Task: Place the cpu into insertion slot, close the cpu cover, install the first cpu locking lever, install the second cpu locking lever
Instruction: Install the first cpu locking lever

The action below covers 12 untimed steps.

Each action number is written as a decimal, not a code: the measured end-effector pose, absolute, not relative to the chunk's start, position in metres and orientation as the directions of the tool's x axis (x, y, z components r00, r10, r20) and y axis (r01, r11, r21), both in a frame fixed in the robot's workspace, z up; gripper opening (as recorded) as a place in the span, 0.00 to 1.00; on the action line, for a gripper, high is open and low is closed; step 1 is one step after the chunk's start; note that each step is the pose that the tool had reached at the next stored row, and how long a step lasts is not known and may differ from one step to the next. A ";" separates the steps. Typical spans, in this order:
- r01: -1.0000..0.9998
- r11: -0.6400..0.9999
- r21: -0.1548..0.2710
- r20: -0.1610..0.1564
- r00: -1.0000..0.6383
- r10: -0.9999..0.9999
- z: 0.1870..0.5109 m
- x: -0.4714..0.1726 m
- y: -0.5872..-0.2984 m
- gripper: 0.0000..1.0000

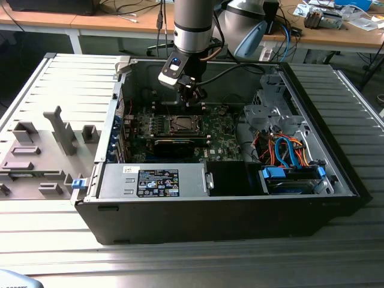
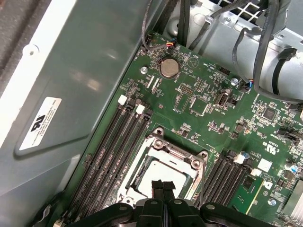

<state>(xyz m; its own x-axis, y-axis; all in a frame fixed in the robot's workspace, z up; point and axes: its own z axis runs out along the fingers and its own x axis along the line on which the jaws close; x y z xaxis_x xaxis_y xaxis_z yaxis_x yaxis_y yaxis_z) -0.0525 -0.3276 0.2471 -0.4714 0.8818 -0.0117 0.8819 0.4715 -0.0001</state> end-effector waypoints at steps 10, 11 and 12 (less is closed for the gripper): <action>0.875 0.484 0.000 -0.012 -0.484 0.875 0.247 -0.052 -0.328 0.11; 0.874 0.485 0.000 -0.012 -0.485 0.874 0.247 -0.052 -0.328 0.11; 0.874 0.486 0.000 -0.012 -0.486 0.874 0.247 -0.052 -0.328 0.11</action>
